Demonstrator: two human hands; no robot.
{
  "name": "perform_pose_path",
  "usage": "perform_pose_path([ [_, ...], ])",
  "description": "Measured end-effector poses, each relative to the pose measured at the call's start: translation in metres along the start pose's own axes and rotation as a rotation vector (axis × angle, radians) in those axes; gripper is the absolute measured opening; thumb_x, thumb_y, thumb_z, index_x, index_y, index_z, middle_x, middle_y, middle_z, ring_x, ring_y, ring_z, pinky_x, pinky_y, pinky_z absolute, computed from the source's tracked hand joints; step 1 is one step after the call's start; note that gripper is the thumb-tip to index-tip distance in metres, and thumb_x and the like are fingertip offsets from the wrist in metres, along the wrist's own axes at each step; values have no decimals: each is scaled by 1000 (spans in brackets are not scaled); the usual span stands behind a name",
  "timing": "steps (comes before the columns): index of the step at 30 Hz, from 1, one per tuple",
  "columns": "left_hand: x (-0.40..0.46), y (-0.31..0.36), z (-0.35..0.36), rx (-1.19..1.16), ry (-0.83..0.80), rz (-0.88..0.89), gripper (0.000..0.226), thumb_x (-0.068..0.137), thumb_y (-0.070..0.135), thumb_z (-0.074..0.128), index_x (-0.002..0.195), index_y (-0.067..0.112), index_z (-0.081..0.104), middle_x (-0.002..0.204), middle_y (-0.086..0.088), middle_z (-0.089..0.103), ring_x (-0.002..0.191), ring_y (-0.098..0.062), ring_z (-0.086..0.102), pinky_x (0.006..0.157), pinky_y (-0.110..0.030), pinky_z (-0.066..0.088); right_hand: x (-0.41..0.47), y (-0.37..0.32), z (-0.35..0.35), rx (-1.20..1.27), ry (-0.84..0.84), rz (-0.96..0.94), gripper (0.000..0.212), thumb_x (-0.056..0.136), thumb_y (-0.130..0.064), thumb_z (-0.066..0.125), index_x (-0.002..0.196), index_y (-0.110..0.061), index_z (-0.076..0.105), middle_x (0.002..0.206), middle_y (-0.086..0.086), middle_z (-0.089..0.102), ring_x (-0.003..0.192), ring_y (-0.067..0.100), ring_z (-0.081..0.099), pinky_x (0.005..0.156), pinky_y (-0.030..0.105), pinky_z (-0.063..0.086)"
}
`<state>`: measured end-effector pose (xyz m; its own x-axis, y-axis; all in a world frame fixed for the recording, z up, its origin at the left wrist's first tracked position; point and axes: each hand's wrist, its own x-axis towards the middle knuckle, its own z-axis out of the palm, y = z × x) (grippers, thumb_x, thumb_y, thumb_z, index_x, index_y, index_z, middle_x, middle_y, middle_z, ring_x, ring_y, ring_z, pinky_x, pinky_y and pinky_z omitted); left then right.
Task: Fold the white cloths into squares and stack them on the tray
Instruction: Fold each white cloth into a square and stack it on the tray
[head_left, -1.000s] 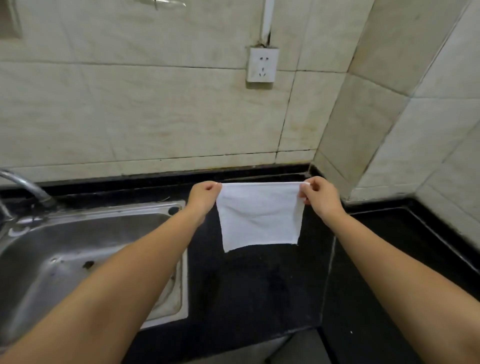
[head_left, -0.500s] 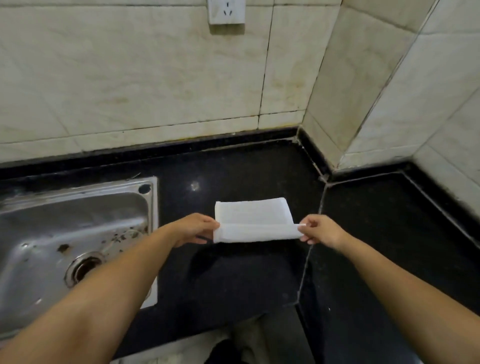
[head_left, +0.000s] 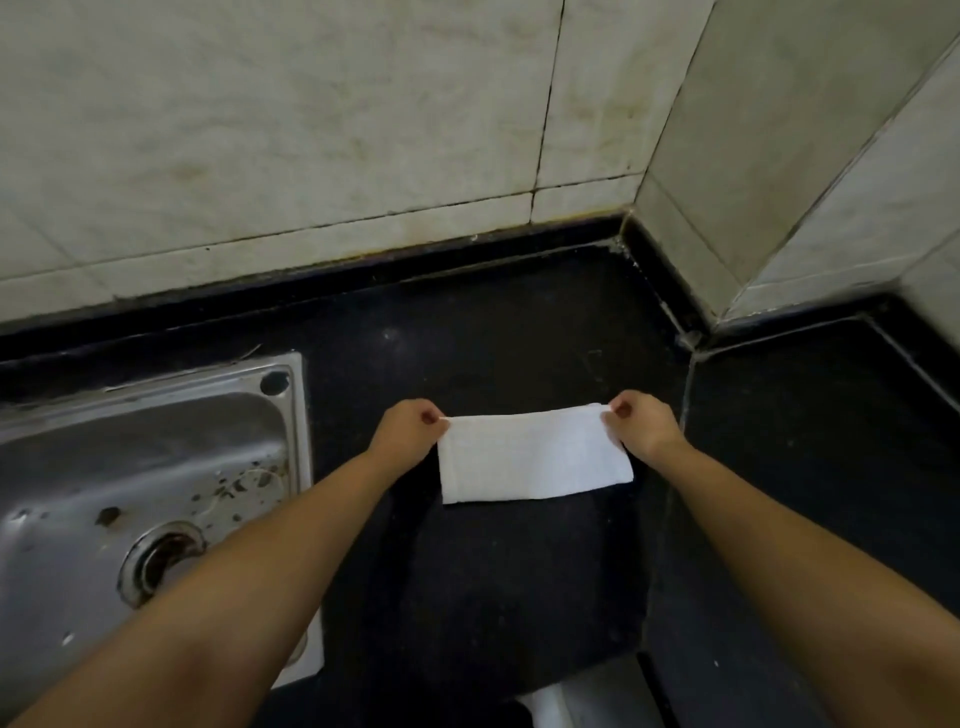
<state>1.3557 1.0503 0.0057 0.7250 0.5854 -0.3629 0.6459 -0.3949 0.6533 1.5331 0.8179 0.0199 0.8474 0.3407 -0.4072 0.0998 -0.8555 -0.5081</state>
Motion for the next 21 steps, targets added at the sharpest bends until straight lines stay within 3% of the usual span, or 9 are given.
perform_pose_path([
  [3, 7, -5, 6, 148, 9, 23, 9, 90, 19, 57, 84, 17, 62, 95, -6, 62, 83, -17, 56, 74, -30, 46, 10, 1, 10, -110, 34, 22, 13, 92, -26, 54, 98, -15, 61, 103, 6, 60, 99, 27, 59, 81, 32, 45],
  [7, 8, -9, 9, 328, 11, 124, 15, 92, 19, 55, 104, 12, 59, 109, -6, 53, 104, -20, 50, 84, -33, 46, 5, 0, 16, -229, 100, -47, 18, 94, -24, 51, 107, -13, 54, 118, 11, 52, 99, 30, 57, 82, 37, 46],
  [11, 12, -4, 7, 378, -81, 165, 35, 91, 14, 52, 126, 14, 49, 119, -7, 53, 111, -22, 50, 90, -34, 46, -18, -22, 28, -317, 145, -295, 27, 93, -19, 51, 119, -14, 53, 119, 9, 50, 106, 27, 54, 81, 34, 44],
  [16, 7, -5, 4, 412, -150, 141, 17, 89, 16, 55, 106, 14, 60, 110, -6, 52, 105, -22, 51, 87, -33, 46, -84, -62, 85, -337, -199, -742, 25, 94, -22, 50, 114, -11, 60, 114, 10, 56, 106, 27, 53, 89, 38, 42],
  [18, 1, -9, 4, 290, -134, 95, 14, 88, 15, 58, 101, 12, 61, 100, -3, 53, 97, -20, 53, 78, -28, 46, -104, -61, 112, -399, -211, -827, 36, 90, -31, 57, 120, -11, 56, 115, 11, 56, 104, 29, 53, 85, 40, 43],
  [21, -11, -11, 2, 33, -138, -28, 12, 88, 13, 59, 99, 9, 62, 93, -4, 60, 86, -16, 56, 68, -23, 46, -114, -56, 134, -492, -93, -754, 48, 84, -45, 62, 118, -13, 54, 113, 10, 56, 102, 29, 54, 79, 38, 43],
])
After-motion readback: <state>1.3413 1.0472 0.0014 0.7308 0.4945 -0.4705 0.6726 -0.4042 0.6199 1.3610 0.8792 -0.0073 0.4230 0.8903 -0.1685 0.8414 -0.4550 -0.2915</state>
